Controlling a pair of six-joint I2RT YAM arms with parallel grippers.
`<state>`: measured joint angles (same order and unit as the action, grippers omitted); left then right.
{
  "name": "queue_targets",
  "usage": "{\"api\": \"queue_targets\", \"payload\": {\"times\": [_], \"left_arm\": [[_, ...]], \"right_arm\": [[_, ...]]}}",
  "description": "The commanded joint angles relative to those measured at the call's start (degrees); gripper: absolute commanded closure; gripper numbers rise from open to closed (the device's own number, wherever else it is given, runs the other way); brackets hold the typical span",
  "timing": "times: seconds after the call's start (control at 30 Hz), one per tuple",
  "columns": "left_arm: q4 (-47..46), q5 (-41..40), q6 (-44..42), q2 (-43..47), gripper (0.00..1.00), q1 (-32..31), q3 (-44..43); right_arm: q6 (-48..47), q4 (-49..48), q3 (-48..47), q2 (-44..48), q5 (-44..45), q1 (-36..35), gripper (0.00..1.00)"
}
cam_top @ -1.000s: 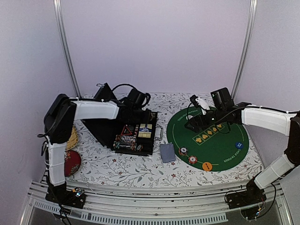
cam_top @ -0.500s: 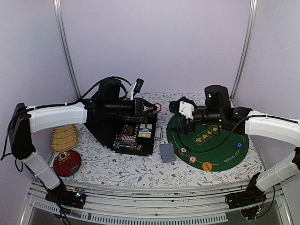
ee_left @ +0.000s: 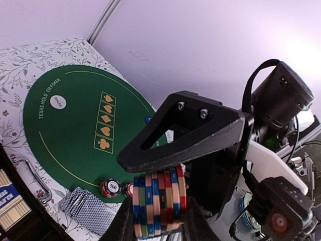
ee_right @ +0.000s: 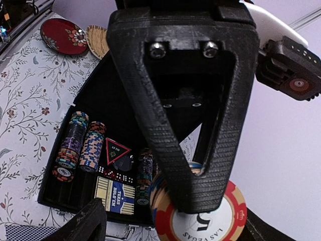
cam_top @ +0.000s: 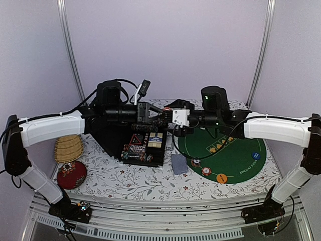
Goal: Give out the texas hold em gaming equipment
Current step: Pass from the left arm to the right
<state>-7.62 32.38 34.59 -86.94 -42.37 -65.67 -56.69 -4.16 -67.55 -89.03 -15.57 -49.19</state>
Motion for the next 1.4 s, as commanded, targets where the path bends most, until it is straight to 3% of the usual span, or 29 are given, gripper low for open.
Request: {"api": "queue_targets", "payload": {"times": [0.0,0.17,0.37,0.53,0.8,0.97,1.07,1.37], "left_arm": [[-4.2,1.9,1.4,-0.5,1.0,-0.2,0.7],[-5.4,2.2,2.2,-1.1,1.0,-0.2,0.5],[-4.9,1.6,2.2,-1.6,1.0,-0.3,0.4],[-4.9,1.9,2.2,-2.2,1.0,-0.2,0.4],[-6.8,3.8,2.9,-3.0,1.0,0.1,0.7],[-8.4,5.4,3.6,-4.5,0.76,0.1,0.9],[-9.4,5.5,3.9,-4.9,0.72,0.1,1.3],[-13.7,7.8,5.7,-6.1,0.7,0.0,2.0]], "right_arm": [[-0.2,-1.6,-2.3,-1.5,1.2,-1.2,0.2],[1.1,-1.4,-3.6,-2.1,1.0,-1.3,0.35],[4.4,-1.0,-4.8,-2.7,0.0,-1.4,0.35],[5.0,1.5,-6.5,-3.7,-0.2,-1.3,0.58],[5.9,3.1,-7.4,-4.3,1.7,-1.4,0.75],[6.7,5.4,-9.0,-4.9,1.9,-1.4,0.88],[7.4,6.1,-9.2,-4.9,2.1,-1.4,0.96],[7.1,7.2,-9.5,-4.8,1.7,-1.4,0.97]]}}
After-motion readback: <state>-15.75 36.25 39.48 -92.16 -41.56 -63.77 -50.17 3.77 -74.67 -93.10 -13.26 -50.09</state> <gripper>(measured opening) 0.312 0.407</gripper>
